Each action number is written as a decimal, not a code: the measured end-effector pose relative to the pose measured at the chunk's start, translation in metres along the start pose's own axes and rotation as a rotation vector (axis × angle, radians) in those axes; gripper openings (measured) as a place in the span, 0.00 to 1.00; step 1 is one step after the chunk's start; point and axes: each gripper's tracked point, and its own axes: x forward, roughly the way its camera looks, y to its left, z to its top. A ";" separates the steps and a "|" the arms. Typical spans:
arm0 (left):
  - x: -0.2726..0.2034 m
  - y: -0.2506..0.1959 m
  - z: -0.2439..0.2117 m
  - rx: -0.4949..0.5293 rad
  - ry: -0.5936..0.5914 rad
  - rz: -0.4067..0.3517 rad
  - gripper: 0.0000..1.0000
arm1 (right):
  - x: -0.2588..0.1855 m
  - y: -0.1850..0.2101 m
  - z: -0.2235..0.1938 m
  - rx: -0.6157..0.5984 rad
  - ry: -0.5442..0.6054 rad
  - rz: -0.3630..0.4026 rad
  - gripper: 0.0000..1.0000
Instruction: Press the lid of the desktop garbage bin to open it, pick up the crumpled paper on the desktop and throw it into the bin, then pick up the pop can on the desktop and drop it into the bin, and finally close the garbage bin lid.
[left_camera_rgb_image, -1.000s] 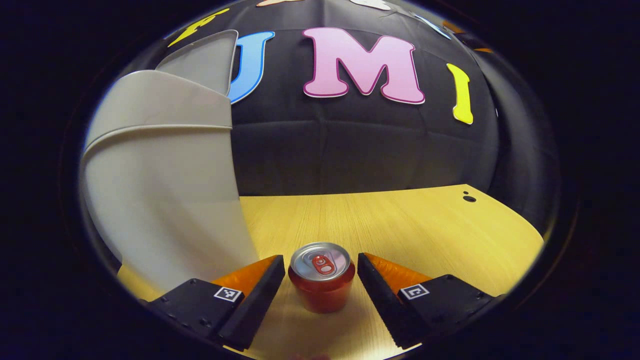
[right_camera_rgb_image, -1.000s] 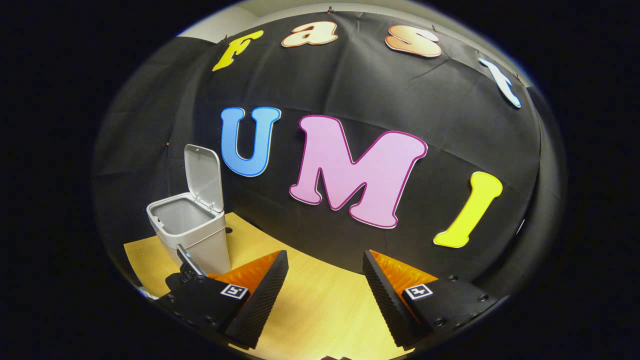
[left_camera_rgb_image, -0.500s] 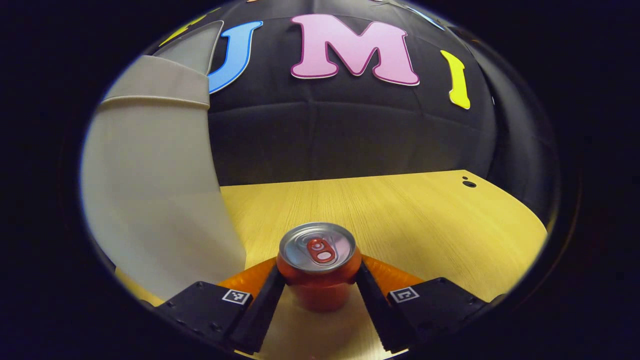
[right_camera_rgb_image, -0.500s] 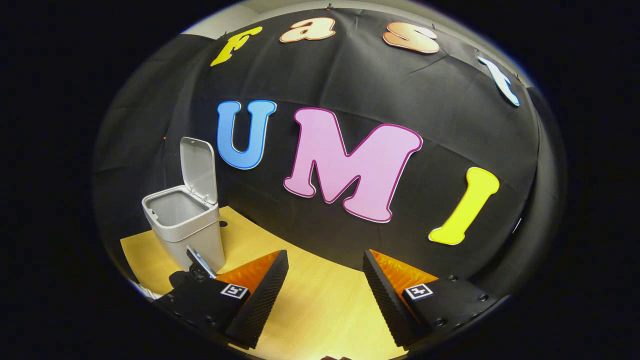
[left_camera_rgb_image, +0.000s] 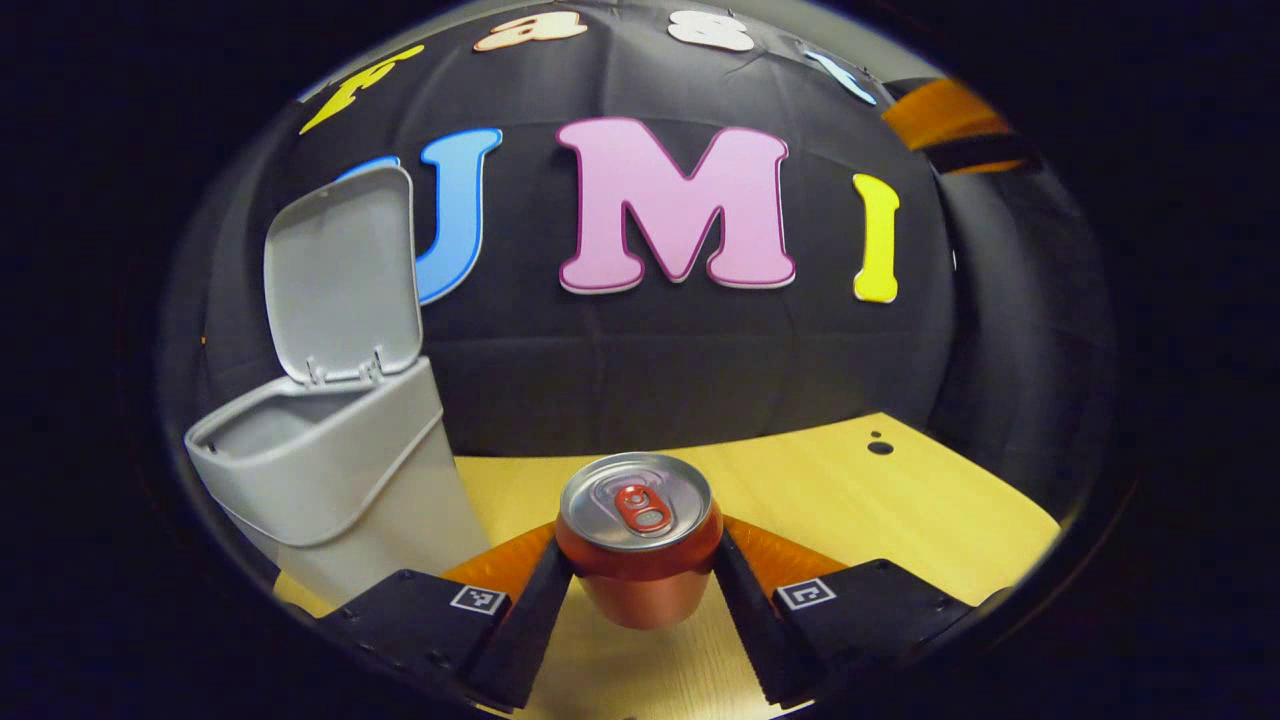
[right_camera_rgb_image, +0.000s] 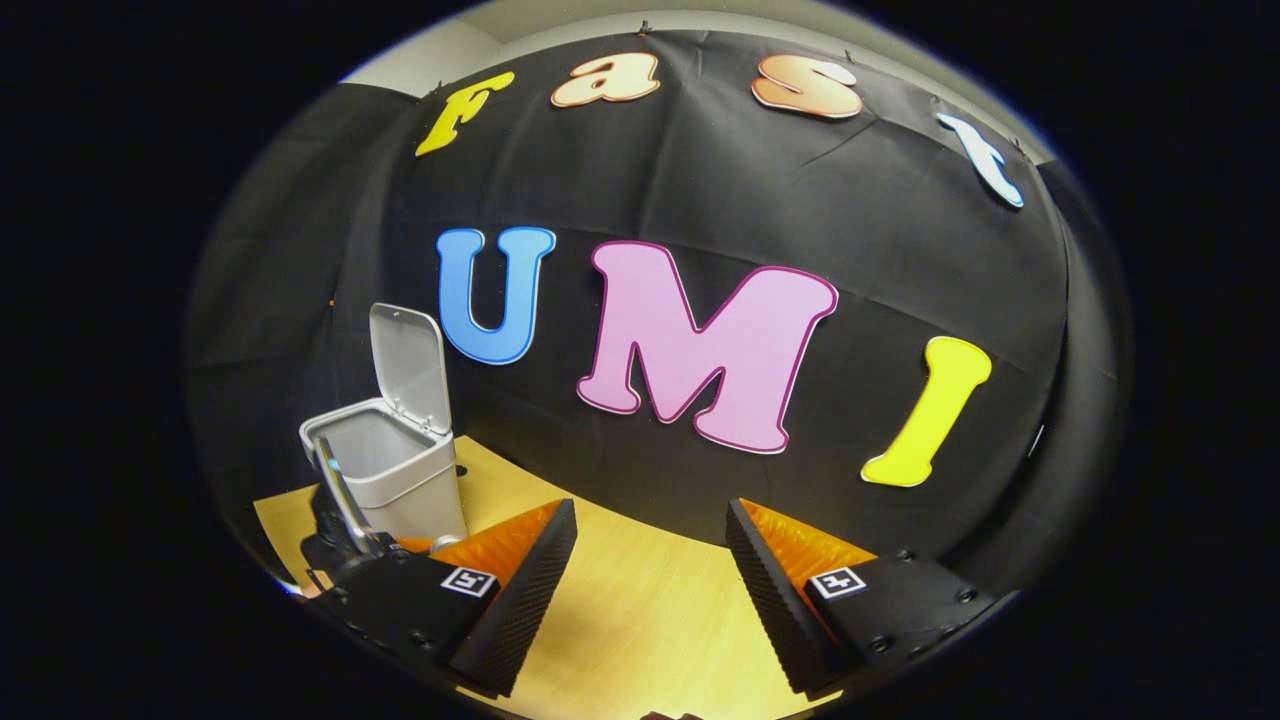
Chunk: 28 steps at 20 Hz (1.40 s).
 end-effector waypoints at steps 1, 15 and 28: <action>-0.009 0.005 0.021 -0.022 -0.018 0.007 0.82 | -0.004 0.000 0.003 0.011 -0.010 -0.006 0.97; -0.044 0.174 0.153 -0.005 -0.117 0.160 0.82 | -0.034 0.010 0.041 0.045 -0.117 -0.057 0.97; 0.005 0.241 0.053 -0.073 0.121 0.241 0.82 | -0.041 0.008 0.041 0.032 -0.080 -0.114 0.97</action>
